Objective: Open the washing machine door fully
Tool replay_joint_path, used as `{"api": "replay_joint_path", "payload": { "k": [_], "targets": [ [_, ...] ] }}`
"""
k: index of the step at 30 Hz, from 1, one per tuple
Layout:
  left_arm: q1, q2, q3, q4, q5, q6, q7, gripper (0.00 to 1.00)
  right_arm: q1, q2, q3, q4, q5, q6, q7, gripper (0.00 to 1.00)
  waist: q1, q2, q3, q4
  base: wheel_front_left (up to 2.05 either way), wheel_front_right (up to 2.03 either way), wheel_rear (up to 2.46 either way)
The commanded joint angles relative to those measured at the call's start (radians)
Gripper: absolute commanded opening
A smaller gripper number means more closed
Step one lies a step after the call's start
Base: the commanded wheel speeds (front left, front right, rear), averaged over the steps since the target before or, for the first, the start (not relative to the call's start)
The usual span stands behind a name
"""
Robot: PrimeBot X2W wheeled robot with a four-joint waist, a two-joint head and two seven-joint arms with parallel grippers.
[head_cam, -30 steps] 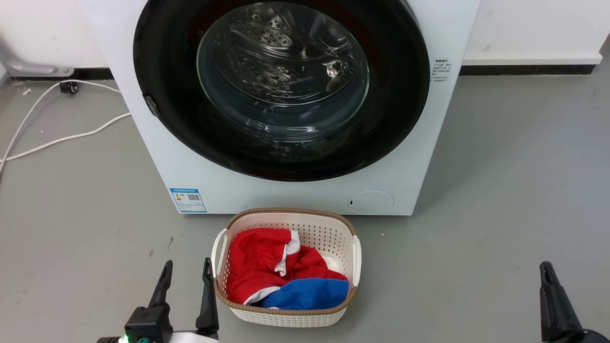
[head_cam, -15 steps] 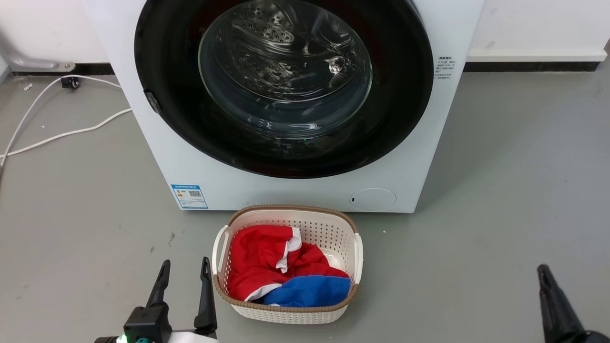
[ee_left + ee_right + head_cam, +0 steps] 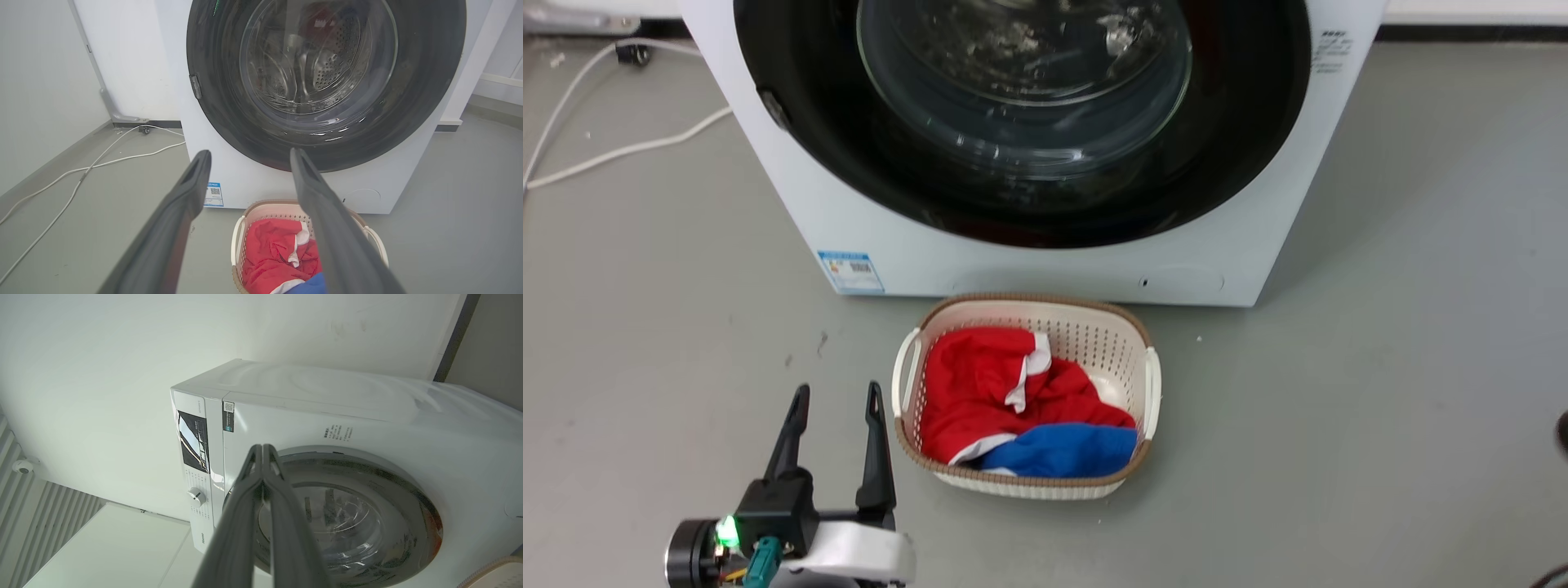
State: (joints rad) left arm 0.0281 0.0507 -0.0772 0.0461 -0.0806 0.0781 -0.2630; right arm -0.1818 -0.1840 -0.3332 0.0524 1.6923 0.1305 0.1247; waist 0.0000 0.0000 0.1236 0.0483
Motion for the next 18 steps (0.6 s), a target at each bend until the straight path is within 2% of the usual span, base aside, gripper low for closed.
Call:
{"api": "replay_joint_path", "payload": {
  "k": [1, 9, 13, 18],
  "targets": [
    [-0.022, 0.0, 0.0, -0.01, 0.012, 0.003, -0.003, 1.0, -0.053, -0.026, -0.01, 0.021, 0.001, 0.0, 0.011, 0.0, 0.0, 0.0, 0.045, 0.016, 0.0, 0.0, 0.0],
    [-0.107, 0.0, -0.02, -0.054, 0.025, 0.013, -0.003, 1.0, -0.35, -0.181, -0.004, 0.159, -0.052, 0.0, 0.058, 0.0, 0.0, 0.0, 0.18, 0.059, 0.0, 0.0, 0.0],
    [-0.152, 0.0, -0.031, -0.071, 0.024, 0.019, -0.003, 1.0, -0.538, -0.261, 0.062, 0.266, -0.093, 0.0, 0.112, 0.0, 0.0, 0.0, 0.253, 0.086, 0.0, 0.0, 0.0],
    [-0.185, 0.0, -0.053, -0.085, 0.012, 0.03, -0.003, 1.0, -0.701, -0.319, 0.149, 0.364, -0.149, 0.0, 0.177, 0.0, 0.0, 0.0, 0.313, 0.115, 0.0, 0.0, 0.0]
  ]
}}
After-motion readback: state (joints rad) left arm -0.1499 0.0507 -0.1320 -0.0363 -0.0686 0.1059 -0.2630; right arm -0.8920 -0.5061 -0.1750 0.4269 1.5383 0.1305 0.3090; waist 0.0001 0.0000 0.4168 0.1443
